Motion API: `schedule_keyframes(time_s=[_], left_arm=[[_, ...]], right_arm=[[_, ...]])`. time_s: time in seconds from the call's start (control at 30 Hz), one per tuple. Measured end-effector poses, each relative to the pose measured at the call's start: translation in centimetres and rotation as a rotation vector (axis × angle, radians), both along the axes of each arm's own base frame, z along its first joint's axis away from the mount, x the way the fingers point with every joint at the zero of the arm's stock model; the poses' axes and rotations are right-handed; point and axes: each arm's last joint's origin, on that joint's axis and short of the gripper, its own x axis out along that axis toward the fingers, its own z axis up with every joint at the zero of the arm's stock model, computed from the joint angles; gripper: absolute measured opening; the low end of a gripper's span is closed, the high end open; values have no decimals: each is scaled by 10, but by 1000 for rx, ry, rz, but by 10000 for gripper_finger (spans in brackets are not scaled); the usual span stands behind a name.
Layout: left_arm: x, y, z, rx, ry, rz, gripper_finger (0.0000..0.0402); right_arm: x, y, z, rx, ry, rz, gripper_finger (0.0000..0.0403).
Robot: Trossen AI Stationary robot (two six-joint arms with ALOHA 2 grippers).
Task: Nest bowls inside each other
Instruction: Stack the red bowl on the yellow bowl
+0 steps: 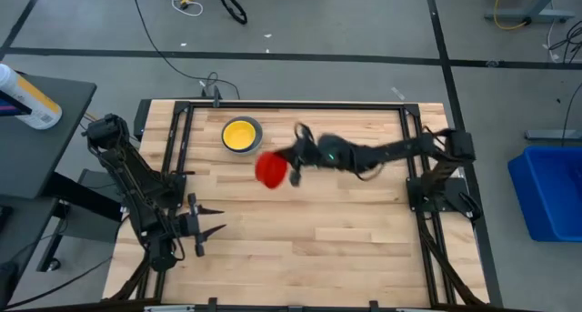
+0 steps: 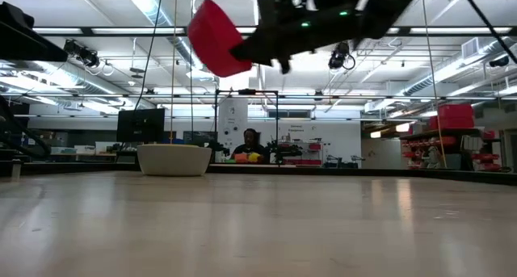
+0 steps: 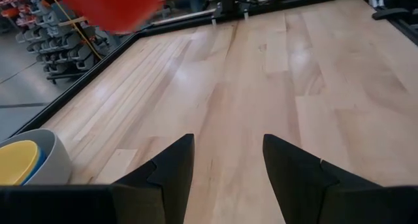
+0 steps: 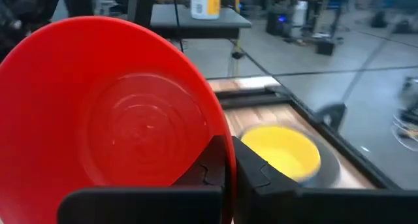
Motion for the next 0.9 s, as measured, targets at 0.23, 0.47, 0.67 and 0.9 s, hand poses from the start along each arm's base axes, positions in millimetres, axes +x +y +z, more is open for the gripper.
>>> schedule_keyframes(time_s=[0.23,0.47,0.67,0.9], left_arm=[[-6,-3,0,-16,-21,-21,190],[-9,-5,0,-33,-27,-32,190],[-12,-6,0,-48,-31,-44,190],[-13,-7,0,-51,-32,-49,190]], right_arm=[[72,-48,9,-31,34,108,1],[118,-83,4,-31,135,120,1],[130,-117,-6,7,175,60,1],[120,-157,-23,114,236,-37,1]])
